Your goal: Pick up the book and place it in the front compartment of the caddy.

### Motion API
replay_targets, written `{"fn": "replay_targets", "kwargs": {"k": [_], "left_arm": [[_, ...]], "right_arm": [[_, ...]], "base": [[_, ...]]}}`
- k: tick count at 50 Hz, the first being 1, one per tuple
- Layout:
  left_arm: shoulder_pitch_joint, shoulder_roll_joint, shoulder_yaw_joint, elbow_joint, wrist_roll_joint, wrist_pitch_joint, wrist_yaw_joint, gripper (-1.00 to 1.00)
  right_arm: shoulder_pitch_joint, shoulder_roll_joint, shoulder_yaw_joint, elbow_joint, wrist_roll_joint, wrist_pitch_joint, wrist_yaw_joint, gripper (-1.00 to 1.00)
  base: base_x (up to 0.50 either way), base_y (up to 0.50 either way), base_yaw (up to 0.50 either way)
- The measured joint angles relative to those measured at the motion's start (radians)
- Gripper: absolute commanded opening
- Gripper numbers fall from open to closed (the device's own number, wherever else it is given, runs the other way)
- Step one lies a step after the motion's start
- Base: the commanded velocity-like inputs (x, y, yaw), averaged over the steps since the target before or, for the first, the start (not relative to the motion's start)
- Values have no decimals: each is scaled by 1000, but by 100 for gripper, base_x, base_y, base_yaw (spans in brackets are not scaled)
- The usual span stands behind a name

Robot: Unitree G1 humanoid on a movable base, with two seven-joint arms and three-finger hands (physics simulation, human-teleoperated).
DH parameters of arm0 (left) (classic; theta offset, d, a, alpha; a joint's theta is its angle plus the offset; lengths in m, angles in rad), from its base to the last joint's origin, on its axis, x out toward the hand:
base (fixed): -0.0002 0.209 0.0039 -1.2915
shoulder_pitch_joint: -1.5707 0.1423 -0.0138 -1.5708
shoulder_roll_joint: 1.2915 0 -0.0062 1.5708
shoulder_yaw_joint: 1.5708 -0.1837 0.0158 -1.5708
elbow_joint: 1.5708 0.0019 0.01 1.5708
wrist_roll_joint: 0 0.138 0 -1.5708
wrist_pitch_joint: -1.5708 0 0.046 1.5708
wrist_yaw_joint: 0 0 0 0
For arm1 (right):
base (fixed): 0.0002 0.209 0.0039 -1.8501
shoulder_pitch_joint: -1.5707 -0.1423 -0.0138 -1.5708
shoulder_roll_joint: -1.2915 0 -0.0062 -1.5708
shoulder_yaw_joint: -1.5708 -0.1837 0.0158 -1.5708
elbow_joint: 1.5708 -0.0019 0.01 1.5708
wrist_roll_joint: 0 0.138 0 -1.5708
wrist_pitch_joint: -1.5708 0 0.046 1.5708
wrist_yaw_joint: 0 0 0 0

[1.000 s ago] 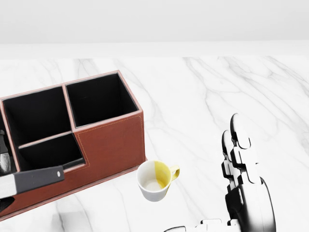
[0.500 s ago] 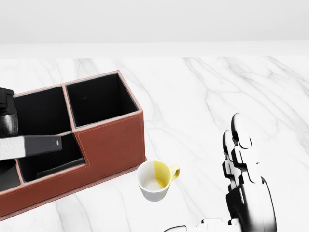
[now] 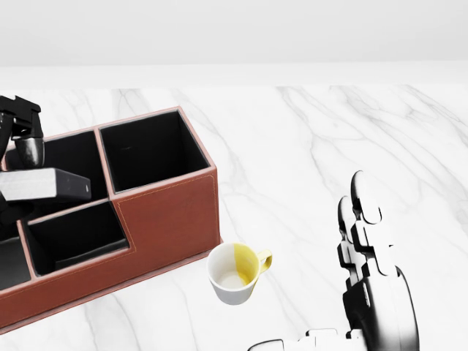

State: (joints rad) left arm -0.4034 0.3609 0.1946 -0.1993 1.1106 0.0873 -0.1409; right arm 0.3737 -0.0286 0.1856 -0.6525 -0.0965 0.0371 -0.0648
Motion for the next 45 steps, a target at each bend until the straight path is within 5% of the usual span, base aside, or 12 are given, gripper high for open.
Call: {"fn": "replay_targets", "kwargs": {"k": [45], "left_arm": [[-203, 31, -84, 515, 52, 0, 243, -100]], "right_arm": [[9, -1, 2, -9, 0, -5, 0, 100]], "base": [[0, 0, 0]]}}
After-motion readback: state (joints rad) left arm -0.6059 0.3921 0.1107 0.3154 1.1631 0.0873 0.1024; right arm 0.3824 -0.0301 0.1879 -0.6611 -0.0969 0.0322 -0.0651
